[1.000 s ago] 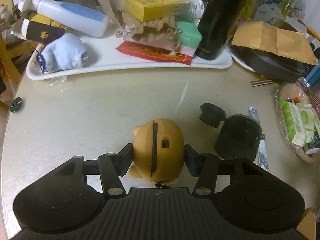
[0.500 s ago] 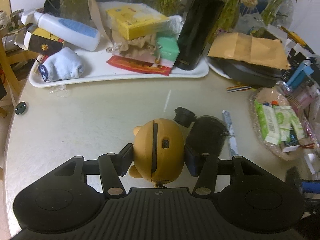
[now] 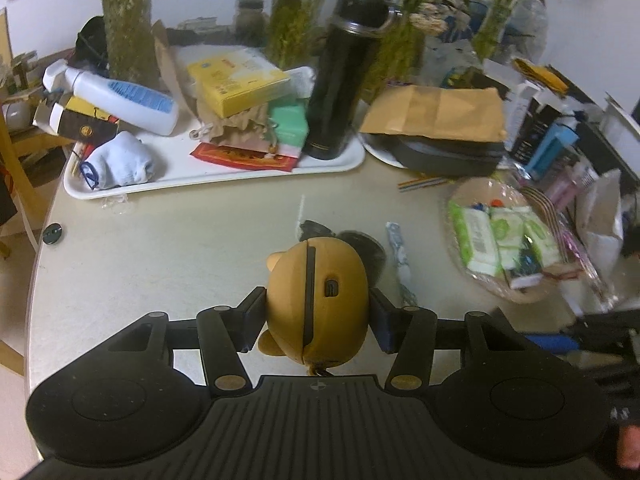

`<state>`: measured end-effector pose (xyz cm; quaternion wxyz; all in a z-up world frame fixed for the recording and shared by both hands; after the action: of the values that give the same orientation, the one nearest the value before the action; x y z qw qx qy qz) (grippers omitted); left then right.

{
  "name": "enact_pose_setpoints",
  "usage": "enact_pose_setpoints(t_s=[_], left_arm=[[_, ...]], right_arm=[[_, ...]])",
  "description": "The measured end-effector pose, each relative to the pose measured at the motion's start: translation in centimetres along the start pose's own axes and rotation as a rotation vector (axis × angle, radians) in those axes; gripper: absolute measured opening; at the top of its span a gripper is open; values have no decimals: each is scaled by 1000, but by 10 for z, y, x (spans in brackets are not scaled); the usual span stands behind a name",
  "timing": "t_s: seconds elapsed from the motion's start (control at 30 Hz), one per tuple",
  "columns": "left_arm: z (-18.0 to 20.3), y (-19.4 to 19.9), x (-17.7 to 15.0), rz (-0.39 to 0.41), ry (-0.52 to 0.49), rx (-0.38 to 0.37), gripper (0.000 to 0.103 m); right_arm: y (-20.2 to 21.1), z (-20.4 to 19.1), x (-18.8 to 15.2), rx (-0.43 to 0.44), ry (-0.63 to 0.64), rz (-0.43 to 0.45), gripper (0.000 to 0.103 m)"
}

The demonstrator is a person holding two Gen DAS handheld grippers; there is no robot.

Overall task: Organize rigid objects
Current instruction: 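Lower the orange case into the box and open the left gripper while the right carries the black case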

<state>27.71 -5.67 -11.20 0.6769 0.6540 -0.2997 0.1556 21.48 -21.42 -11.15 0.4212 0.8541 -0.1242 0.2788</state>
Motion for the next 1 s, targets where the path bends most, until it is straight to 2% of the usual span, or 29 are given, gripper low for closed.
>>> enact_pose_setpoints(t_s=[0.53,1.0], left_arm=[[19,41,-39,-24,-62,-58,52],[46,43,-73,-34,-105,-107,53]], right_arm=[[9,-8,-1,13,2,26,34],[26,-14,-9,27,-7,58,34]])
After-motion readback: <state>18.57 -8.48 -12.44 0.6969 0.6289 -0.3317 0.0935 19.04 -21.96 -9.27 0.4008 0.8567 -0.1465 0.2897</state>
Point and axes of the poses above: each gripper's, at about its wrist camera, not at the fingertips, and y roughly against the way its jaws point, z to its right, x to its top, the point moved 9 cm from there along -y, roughly the way its jaws point, and after that the axes turned 14 degrees about x, right-handed, at the moved point
